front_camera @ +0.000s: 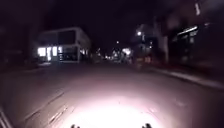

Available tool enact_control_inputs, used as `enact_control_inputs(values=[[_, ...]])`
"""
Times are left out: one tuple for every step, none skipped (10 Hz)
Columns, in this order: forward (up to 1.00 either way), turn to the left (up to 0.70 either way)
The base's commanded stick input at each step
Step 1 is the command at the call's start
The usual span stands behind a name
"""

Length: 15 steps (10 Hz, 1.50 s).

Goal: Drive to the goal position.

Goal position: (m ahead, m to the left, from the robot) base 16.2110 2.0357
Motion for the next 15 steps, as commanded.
enact_control_inputs(values=[[0.85, 0.00], [0.85, 0.00], [0.85, 0.00], [0.85, 0.00], [0.85, 0.00], [0.85, 0.00], [0.85, 0.00], [0.85, 0.00], [0.85, 0.00], [0.85, 0.00], [0.85, -0.07], [0.85, -0.29], [0.85, -0.17], [0.85, 0.00], [0.85, 0.00]])
